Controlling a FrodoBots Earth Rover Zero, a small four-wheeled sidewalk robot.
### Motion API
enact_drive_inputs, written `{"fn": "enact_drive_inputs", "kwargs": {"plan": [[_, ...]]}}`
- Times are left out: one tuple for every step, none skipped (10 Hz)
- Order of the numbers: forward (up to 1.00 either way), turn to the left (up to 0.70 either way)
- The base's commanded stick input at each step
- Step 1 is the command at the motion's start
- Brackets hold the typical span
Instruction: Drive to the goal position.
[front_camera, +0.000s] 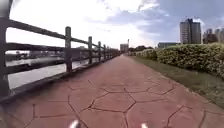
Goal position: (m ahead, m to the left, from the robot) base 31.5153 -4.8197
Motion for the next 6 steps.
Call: {"fn": "enact_drive_inputs", "kwargs": {"plan": [[1.00,0.00],[1.00,0.00],[1.00,0.00],[1.00,0.00],[1.00,0.00],[1.00,-0.02]]}}
